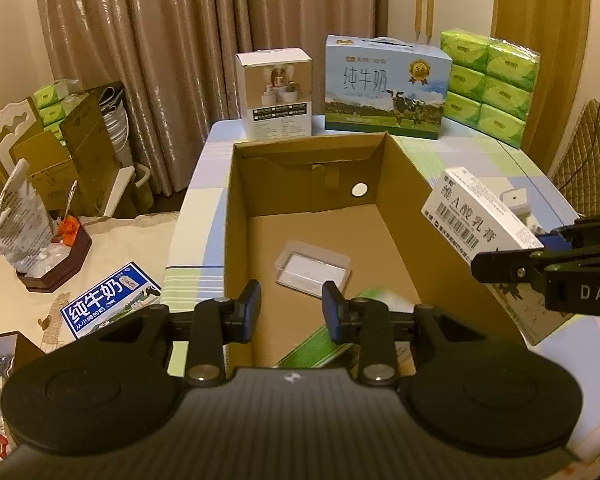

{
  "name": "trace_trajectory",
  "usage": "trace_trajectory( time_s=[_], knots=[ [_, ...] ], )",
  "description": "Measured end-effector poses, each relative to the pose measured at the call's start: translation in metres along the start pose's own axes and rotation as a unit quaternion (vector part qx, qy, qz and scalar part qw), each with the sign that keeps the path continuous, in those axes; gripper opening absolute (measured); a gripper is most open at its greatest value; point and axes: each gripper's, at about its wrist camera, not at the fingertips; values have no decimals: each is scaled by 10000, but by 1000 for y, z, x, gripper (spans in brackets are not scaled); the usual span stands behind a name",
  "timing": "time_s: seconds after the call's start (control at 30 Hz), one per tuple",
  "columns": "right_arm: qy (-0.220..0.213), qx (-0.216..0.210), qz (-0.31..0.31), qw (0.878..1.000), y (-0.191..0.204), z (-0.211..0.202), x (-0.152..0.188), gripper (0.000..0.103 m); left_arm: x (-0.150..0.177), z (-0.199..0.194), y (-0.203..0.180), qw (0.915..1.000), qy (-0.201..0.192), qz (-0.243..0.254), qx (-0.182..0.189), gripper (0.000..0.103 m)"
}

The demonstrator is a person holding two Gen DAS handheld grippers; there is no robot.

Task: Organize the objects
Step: 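Carry both boxes over the cardboard box and lower them inside, then release the boxes and move both grippers back to the table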

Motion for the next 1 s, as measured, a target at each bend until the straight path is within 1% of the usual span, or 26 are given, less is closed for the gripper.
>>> trace_trajectory(
  time_s=[0.3, 0.4, 0.5, 0.67, 0.7, 0.8, 0.87, 0.93, 1.0],
  knots=[
    [7, -18, 110, 9999, -1, 8, 3, 23, 5, -11, 4, 9998, -70, -159, -27, 31],
    [-183, -135, 236, 9995, -2, 10, 0, 23, 7, -12, 4, 9998, -68, -183, -38, 33],
    [-288, -138, 390, 9987, -6, 10, -5, 24, 10, -14, 4, 9998, -40, -202, -52, 37],
    [-432, -78, 422, 9981, -10, -5, -10, 36, 15, -23, 4, 9996, -52, -264, -59, 39],
    [-448, -68, 410, 9981, -10, -10, -10, 37, 16, -25, 4, 9996, -56, -283, -60, 40],
    [-492, -31, 381, 9981, -13, -27, -7, 44, 18, -34, 0, 9994, -83, -324, -63, 44],
    [-510, 31, 408, 9979, -17, -41, -3, 56, 19, -40, -3, 9992, -99, -388, -57, 49],
    [-503, 104, 436, 9977, -22, -55, 4, 60, 20, -47, -9, 9990, -109, -425, -46, 52],
    [-490, 205, 468, 9975, -28, -70, 11, 62, 21, -54, -15, 9989, -110, -457, -26, 55]
  ],
)
Point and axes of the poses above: each gripper's, at about its wrist camera, not at the fingertips, and z roughly the way its jaws point, y to its left, x to its underside, and after that the axes turned 15 degrees about -y, right-handed
